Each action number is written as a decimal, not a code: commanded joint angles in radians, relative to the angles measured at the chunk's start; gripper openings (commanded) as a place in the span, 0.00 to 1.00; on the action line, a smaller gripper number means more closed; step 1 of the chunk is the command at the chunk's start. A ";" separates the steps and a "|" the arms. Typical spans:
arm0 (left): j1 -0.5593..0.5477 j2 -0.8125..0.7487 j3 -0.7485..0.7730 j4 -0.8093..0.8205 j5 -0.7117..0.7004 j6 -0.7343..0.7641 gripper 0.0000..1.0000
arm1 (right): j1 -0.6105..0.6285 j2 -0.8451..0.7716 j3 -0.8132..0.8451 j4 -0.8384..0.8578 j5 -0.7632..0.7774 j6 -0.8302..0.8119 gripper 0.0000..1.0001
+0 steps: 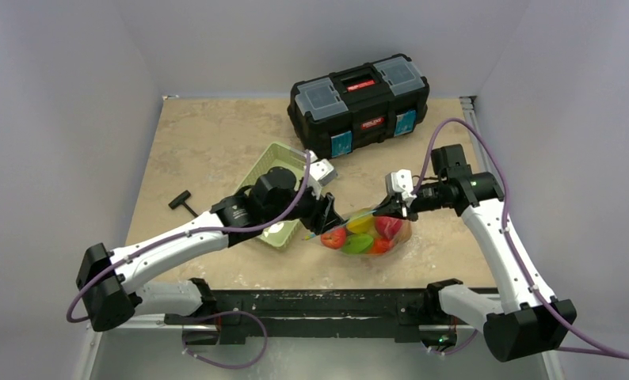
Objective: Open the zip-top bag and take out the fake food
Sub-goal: Open the zipper of the food storage bag at the center of the board.
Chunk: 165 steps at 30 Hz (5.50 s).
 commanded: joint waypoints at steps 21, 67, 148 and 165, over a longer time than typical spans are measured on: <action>0.004 0.209 0.123 0.001 0.164 0.082 0.00 | -0.004 -0.016 -0.017 0.160 -0.017 0.226 0.27; 0.014 0.222 0.101 0.292 0.082 -0.371 0.00 | 0.241 0.003 0.203 0.141 0.519 0.511 0.96; -0.258 0.086 -0.241 0.546 -0.490 -0.387 0.53 | 0.138 -0.057 -0.356 0.788 0.345 0.893 0.00; -0.258 0.272 -0.186 0.538 -0.681 -0.436 0.52 | 0.138 -0.079 -0.378 0.834 0.372 0.930 0.00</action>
